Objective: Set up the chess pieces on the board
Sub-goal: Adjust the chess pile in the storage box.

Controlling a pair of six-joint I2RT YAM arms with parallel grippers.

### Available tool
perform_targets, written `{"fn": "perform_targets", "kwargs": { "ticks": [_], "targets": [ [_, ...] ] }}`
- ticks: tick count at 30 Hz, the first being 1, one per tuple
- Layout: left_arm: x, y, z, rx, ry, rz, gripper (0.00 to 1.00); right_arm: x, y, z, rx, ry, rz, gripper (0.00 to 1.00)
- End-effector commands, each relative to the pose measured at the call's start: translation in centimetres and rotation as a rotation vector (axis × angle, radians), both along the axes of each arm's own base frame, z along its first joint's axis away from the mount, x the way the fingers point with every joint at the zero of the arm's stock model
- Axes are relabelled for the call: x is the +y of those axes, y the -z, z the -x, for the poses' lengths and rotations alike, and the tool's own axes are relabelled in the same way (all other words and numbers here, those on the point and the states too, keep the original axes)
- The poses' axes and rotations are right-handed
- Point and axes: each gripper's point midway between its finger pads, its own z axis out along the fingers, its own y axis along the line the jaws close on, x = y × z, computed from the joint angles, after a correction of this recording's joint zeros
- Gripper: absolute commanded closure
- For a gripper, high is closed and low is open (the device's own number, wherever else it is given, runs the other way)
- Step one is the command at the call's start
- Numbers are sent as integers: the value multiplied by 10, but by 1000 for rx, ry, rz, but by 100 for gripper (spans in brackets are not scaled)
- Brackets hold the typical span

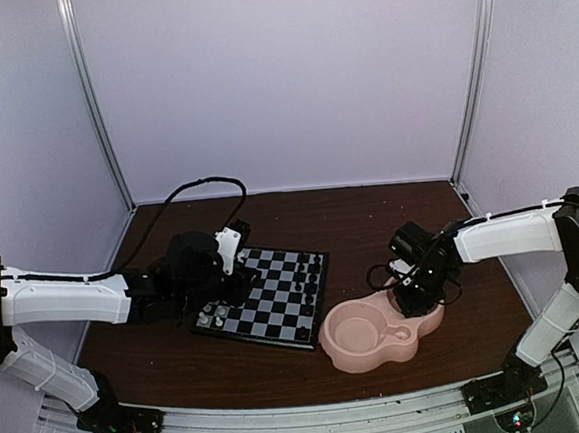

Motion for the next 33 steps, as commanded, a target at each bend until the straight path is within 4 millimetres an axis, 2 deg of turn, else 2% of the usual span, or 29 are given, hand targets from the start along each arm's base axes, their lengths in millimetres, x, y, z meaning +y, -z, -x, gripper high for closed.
{"fn": "perform_targets", "kwargs": {
  "ticks": [1, 8, 14, 16, 21, 24, 28, 33],
  "targets": [
    [-5, -16, -6, -30, 2, 28, 54, -15, 3, 4, 21, -2, 109, 100],
    [-5, -16, -5, -30, 3, 30, 54, -50, -6, -15, -76, 55, 331, 100],
    [-6, -15, -6, -28, 4, 28, 54, -66, -12, -35, -160, 92, 452, 100],
    [-6, -15, -5, -29, 5, 27, 54, -63, -14, -42, -180, 98, 455, 100],
    [-6, -15, -6, -29, 4, 25, 54, -39, -27, -63, -243, 102, 349, 98],
    [-5, -14, -6, -30, 3, 23, 54, -25, -41, -69, -292, 99, 263, 90],
    [-5, -14, -6, -30, 3, 22, 54, -23, -66, -65, -354, 113, 180, 74],
    [-5, -15, -6, -33, 0, 24, 54, -21, -63, -52, -327, 113, 123, 56]
  ]
}}
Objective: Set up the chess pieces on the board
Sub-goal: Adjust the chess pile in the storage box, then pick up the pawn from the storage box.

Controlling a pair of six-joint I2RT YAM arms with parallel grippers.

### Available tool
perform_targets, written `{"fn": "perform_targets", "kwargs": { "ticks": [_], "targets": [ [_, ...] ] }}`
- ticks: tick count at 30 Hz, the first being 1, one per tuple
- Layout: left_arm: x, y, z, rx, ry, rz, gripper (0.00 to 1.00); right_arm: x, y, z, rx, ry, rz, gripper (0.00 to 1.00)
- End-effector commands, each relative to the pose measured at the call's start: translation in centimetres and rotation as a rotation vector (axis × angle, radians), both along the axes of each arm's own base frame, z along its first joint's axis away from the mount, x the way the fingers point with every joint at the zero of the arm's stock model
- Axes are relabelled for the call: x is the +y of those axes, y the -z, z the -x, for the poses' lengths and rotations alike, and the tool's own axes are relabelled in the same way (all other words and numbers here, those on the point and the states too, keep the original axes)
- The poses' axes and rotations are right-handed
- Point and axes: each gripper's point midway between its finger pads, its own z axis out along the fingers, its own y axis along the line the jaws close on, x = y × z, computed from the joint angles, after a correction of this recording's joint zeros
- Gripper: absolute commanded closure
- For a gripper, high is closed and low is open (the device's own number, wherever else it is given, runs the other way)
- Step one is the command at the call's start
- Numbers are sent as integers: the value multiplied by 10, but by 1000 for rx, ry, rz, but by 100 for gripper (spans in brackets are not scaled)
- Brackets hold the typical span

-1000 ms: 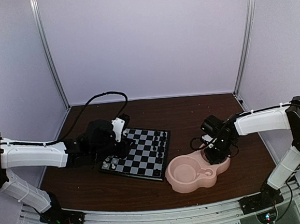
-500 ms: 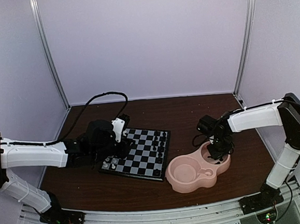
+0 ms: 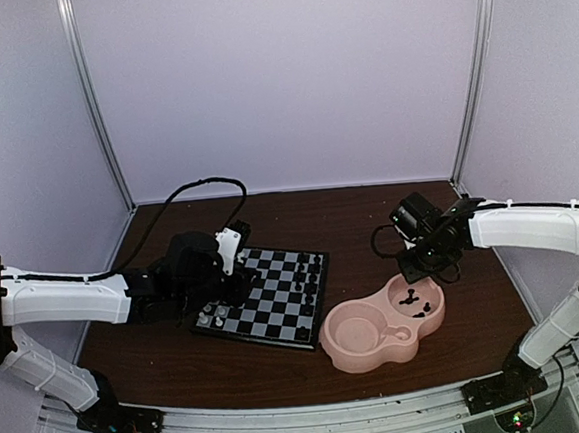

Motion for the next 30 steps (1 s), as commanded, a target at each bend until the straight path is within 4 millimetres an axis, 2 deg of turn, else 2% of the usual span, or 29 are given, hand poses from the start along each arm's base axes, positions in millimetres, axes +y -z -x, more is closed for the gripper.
{"fn": "perform_targets", "kwargs": {
  "ticks": [1, 7, 10, 11, 20, 24, 26, 28, 30],
  "targets": [
    [-5, -16, -6, -37, 0, 27, 54, 5, 11, 12, 24, -8, -52, 54],
    [-4, -18, -6, -41, -2, 31, 53, -2, 33, 17, 50, 8, -27, 48],
    [-4, -17, -6, -40, -2, 31, 53, -6, 46, 18, 67, 17, -8, 37],
    [-4, -18, -6, -39, 0, 32, 53, -8, 50, 18, 72, 22, -3, 36],
    [-3, -20, -5, -43, 0, 37, 53, -7, 75, 15, 158, 37, 14, 36],
    [-2, -21, -4, -43, 1, 38, 53, 2, 87, 16, 210, 27, -7, 37],
    [-2, -21, -4, -44, 0, 39, 53, 11, 88, 14, 209, 11, -57, 43],
    [-2, -21, -4, -44, -1, 36, 53, 19, 90, 12, 205, -7, -94, 59],
    [-1, -22, -4, -47, -2, 35, 53, 27, 89, 12, 214, -30, -126, 68]
  ]
}}
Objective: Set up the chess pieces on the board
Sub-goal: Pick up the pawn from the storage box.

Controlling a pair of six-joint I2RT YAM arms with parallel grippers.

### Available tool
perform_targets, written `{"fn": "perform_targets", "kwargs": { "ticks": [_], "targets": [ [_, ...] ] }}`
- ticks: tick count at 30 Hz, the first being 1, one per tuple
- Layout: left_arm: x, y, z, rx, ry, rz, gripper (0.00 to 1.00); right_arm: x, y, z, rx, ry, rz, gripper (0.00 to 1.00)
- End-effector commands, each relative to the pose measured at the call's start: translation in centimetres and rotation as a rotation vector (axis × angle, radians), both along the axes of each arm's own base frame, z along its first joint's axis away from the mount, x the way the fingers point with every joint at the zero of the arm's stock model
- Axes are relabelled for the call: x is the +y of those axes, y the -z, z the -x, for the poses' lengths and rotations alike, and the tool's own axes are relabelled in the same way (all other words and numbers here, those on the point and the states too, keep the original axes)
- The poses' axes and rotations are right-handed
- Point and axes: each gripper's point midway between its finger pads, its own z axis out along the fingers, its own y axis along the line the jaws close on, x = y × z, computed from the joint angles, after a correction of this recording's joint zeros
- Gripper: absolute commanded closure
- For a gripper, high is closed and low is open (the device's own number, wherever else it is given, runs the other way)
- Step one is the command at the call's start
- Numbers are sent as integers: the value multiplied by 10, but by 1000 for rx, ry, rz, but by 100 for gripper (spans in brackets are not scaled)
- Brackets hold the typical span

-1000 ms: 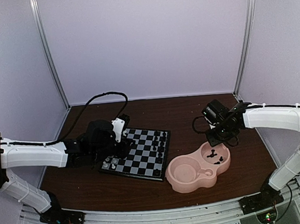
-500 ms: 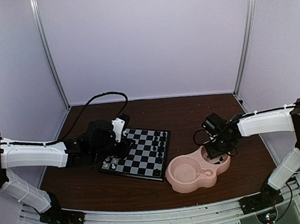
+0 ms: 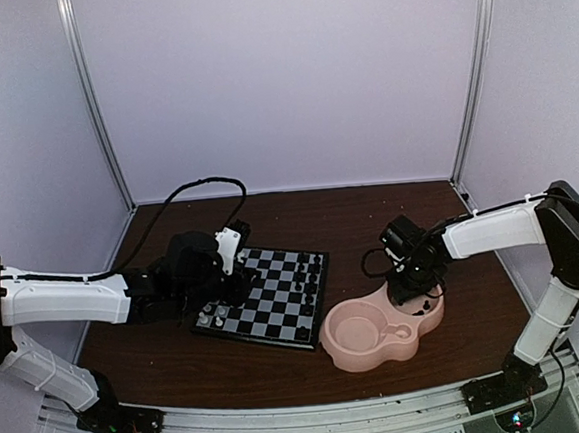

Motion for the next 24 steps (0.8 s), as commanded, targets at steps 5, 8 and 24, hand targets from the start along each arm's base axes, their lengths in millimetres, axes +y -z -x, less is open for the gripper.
{"fn": "perform_targets", "kwargs": {
  "ticks": [5, 8, 24],
  "targets": [
    [-1, -21, -5, -48, -5, 31, 53, 9, -2, 4, -5, -42, -75, 75],
    [-1, -20, -5, -47, -5, 30, 53, 8, -17, 3, -58, -43, -97, 80],
    [-1, -20, -6, -50, -9, 25, 53, 3, -61, 4, -201, -45, -162, 87]
  ]
}}
